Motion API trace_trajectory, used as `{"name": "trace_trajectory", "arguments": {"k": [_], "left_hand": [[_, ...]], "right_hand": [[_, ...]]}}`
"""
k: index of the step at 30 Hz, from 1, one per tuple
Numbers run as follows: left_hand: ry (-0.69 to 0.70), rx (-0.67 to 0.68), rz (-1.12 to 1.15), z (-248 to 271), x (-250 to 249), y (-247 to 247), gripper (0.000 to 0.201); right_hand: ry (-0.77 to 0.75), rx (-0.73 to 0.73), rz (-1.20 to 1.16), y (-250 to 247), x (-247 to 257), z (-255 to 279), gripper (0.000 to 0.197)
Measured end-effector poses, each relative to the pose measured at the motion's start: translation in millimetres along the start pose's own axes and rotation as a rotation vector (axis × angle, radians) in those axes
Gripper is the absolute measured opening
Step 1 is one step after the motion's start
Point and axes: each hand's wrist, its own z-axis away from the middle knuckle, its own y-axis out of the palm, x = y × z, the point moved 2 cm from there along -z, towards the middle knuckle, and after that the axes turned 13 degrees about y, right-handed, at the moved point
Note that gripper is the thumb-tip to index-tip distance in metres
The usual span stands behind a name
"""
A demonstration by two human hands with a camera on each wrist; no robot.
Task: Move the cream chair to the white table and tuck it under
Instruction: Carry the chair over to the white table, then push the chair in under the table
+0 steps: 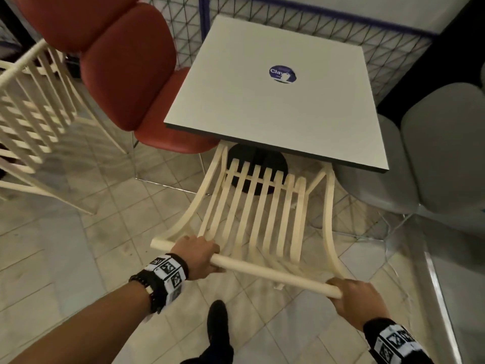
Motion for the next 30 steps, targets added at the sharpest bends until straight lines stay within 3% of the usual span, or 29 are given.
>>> {"name": "trace_trajectory", "arguments": {"k": [2, 4, 7, 10, 13, 19, 23, 30], "left_hand": [[0.058, 0.012, 0.085, 3, 9, -6, 0.073], [0.007, -0.085, 0.119, 6, 24, -14, 0.084], [-0.299, -0.128, 0.067, 9, 56, -18, 0.076], [-0.535, -0.026, 0.313, 9, 76, -11, 0.065], [-0.642, -0.042, 0.589, 6, 82, -1, 0.051], [-0.685, -0.109, 0.617, -12, 94, -24, 0.039], [-0.674, -0.199, 0.610, -43, 127, -50, 0.024], [-0.653, -0.266, 0.571, -56, 137, -72, 0.026]], "right_hand": [[0.009, 0.038, -0.106, -4, -6, 3, 0.036], [0.111, 0.077, -0.281, -10, -15, 8, 0.046], [0.477, 0.112, -0.572, -13, -31, 7, 0.063], [0.792, 0.503, -0.994, -7, -30, 1, 0.047], [0.934, 0.536, -1.082, 6, -33, -9, 0.033], [0.962, 0.410, -1.171, 7, -32, -27, 0.022], [0.892, 0.353, -1.243, -15, -21, -86, 0.018], [0.892, 0.304, -1.279, -34, -21, -121, 0.026]]}}
